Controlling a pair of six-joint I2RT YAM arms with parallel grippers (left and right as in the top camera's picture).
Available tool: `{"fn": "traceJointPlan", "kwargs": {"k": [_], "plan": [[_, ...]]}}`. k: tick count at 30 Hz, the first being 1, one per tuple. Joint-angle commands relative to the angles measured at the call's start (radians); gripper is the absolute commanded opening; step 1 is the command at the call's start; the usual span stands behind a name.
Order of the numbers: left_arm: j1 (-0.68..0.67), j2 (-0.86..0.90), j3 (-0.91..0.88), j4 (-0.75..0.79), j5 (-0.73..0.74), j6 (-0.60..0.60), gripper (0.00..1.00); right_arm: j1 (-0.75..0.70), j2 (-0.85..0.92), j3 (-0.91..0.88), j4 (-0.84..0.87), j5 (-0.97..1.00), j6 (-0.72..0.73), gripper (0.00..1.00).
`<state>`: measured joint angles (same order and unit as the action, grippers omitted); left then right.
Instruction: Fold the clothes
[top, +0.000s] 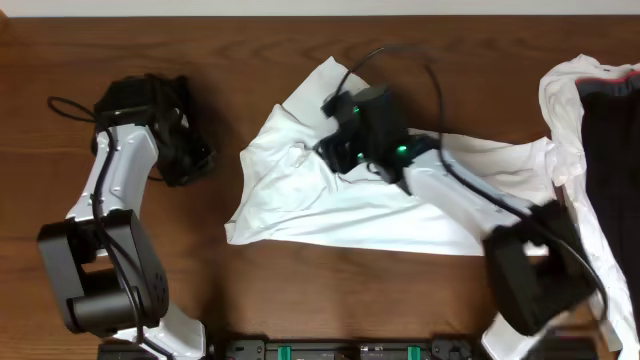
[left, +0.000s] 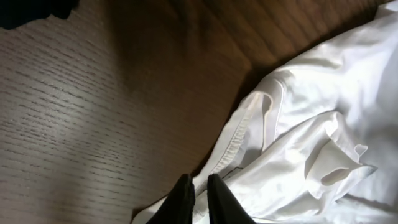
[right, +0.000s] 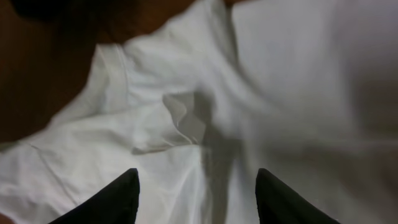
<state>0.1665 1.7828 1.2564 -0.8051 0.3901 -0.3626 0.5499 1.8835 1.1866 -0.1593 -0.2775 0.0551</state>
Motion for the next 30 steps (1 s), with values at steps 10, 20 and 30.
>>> {"fn": "traceJointPlan", "kwargs": {"k": [10,20,30], "plan": [[-0.002,-0.02,0.008,-0.008,-0.018,0.003,0.14,0.013,0.117,0.003,0.031,0.018,-0.02,0.19],[-0.002,-0.019,0.006,-0.008,-0.062,0.002,0.15,-0.037,0.1,0.003,0.019,0.019,-0.018,0.01],[-0.002,-0.019,0.006,-0.008,-0.062,0.002,0.16,-0.121,0.082,0.003,-0.085,0.019,0.003,0.09]]}}
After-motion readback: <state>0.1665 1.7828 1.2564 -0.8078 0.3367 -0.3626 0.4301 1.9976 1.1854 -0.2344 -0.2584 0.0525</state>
